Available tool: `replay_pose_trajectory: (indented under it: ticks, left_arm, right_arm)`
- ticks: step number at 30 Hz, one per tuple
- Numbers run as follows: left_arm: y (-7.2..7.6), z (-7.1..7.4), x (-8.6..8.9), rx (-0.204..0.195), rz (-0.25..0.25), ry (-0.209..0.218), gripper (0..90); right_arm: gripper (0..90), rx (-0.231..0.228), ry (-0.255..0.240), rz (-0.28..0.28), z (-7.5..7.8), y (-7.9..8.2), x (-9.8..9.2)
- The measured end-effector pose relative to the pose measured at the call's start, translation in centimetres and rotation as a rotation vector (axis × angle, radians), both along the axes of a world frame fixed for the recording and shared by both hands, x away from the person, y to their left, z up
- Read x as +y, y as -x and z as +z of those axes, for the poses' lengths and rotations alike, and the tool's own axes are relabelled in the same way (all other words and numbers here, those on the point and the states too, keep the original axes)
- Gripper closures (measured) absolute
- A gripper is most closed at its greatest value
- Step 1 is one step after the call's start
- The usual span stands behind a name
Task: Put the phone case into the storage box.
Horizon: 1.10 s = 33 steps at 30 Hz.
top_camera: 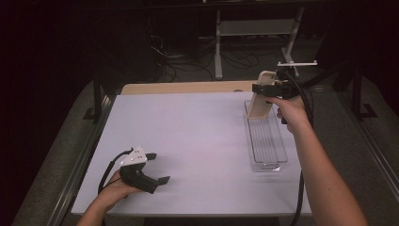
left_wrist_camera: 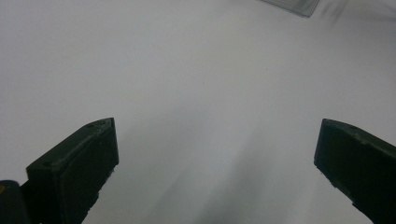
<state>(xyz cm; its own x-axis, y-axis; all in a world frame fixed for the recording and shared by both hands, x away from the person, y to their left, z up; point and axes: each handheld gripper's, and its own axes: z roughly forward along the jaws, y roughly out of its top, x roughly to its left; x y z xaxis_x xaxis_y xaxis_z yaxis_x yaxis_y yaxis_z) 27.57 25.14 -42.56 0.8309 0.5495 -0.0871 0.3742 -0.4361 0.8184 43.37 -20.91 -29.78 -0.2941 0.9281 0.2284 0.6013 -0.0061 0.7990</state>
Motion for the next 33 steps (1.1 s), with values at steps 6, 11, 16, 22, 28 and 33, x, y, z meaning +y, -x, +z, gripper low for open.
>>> replay_pose_trajectory:
  ticks: [6,11,16,22,28,33]
  left_arm:
    - [0.0,0.0,-0.1,0.0,-0.006,-0.002,0.0]
    - [0.0,0.0,-0.1,-0.004,-0.011,-0.004,0.0]
    - [0.0,0.0,-0.1,0.009,0.0,0.004,0.0]
    - [0.0,0.1,-0.3,0.004,-0.01,-0.001,0.0]
    - [0.0,0.0,-0.2,0.007,-0.011,-0.012,0.0]
    - [0.1,0.0,-0.3,0.013,-0.005,0.007,0.0]
  right_arm:
    - [9.4,0.025,0.048,-0.014,-0.8,-0.6,0.2]
    - [9.4,0.048,0.088,-0.032,-1.4,-1.4,0.6]
    - [9.5,0.064,0.119,-0.049,-2.0,-2.0,1.0]
    - [9.6,0.081,0.148,-0.066,-2.7,-2.8,1.2]
    - [9.6,0.095,0.166,-0.087,-3.4,-3.6,1.3]
    - [9.6,0.106,0.208,-0.098,-4.0,-4.2,1.5]
